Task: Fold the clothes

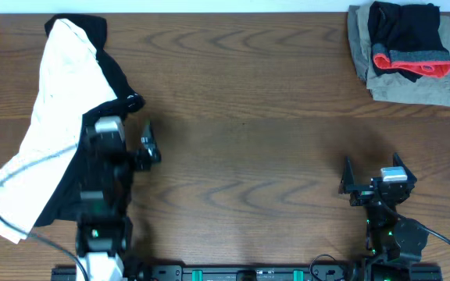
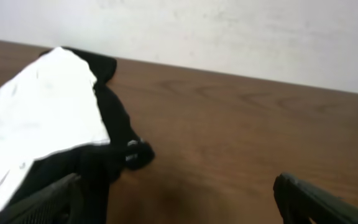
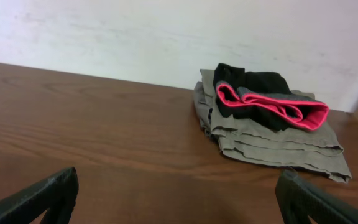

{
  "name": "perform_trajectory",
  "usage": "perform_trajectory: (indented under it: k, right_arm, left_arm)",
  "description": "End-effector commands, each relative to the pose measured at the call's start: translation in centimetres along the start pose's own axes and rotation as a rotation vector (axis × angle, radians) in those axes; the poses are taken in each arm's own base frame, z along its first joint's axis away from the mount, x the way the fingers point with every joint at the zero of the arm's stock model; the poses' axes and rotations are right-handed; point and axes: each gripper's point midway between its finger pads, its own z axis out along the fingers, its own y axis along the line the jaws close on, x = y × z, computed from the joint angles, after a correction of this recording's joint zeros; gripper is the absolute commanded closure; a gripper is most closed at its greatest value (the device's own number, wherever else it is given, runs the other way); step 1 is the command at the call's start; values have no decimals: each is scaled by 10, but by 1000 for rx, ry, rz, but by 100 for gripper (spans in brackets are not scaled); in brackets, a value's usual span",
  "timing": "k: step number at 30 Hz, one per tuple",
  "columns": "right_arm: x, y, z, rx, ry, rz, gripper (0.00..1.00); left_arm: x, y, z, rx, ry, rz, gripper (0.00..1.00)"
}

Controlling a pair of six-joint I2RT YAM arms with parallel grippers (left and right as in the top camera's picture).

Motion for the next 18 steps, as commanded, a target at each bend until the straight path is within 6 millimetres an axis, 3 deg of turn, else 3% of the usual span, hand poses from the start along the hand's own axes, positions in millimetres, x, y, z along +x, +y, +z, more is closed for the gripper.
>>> perform_trajectory:
  k: [1,10,18]
  right_arm:
    - [0,2,0,-5,-1,-1,1]
    - [0,2,0,-5,-1,-1,1]
    - [0,2,0,-5,-1,-1,1]
  left_arm:
    - [18,6,-11,-8,-38,13,2]
    - [49,17,-27,-25,-79,1,2]
    - [56,23,-37,-47,-60,-9,2]
